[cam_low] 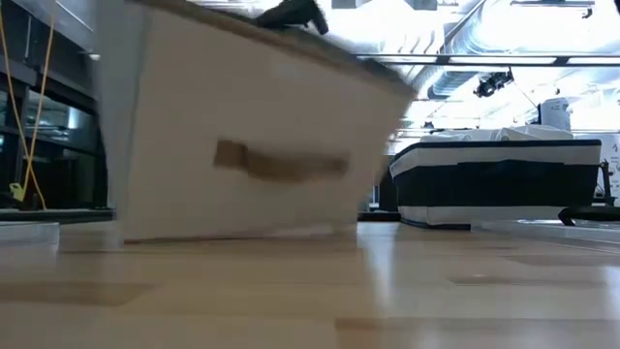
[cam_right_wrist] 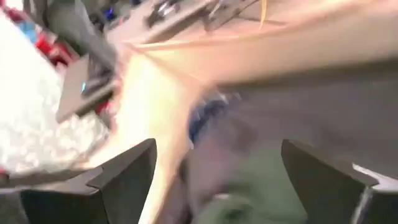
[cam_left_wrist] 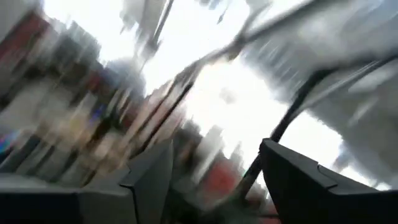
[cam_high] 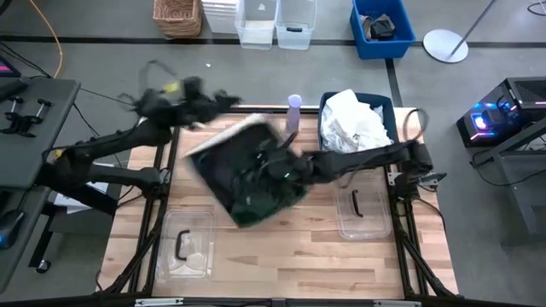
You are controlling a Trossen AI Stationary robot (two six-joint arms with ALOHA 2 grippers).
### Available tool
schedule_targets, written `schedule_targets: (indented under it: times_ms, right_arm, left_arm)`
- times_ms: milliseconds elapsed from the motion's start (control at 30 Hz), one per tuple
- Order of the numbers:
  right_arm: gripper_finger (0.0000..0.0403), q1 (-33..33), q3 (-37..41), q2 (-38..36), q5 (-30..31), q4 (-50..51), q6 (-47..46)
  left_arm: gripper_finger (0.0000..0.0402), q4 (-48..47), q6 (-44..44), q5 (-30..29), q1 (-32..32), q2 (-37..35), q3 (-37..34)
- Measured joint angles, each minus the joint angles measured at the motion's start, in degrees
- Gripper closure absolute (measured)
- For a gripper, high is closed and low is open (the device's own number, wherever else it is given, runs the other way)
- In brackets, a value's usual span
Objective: Sort clothes
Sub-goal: Put the green shirt into the laundry organizer, then move the laundry organizer to the top left
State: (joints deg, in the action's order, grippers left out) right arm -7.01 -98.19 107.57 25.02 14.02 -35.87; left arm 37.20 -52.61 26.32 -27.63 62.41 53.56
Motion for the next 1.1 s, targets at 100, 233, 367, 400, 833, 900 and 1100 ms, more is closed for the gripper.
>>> schedule_targets:
  times_ms: [100,233,367,400,833,900,1100]
  right_arm:
    - [0.0061,1.12,-0.44,-2.0,1.42,5.81,-4.11]
    - [0.0061,0.83,0.15,-1.14,1.49,7.22,-2.18]
    - [0.0061,0.58,-0.35,-3.41,3.0,2.69,1.22]
    - [0.0061,0.89,-0.43,-3.58,3.44,1.79,1.41]
    - [0.0065,-1.47,-0.27,-17.68,22.7,26.03,-1.57]
    - [0.0082,-1.43,-0.09,-18.67,24.45,37.64,-8.93]
    - [0.027,-0.7,-0.24,-18.5,23.57,74.93,-33.97]
  left_arm:
    - [0.0174,9.85,-5.66,-6.23,0.17,-1.69,-6.99]
    - [0.0174,10.93,-9.92,-10.26,3.3,-0.1,-15.34]
    - [0.0174,19.01,-11.8,-13.0,2.43,-1.6,-17.3]
    - [0.0174,19.83,-11.96,-12.11,1.64,-1.52,-17.16]
    - [0.023,-42.86,28.35,-2.76,7.43,-4.36,5.41]
    - [0.0279,-53.21,34.21,-7.42,11.42,-4.71,7.95]
    - [0.0387,-55.11,36.51,-13.7,27.24,-6.2,4.28]
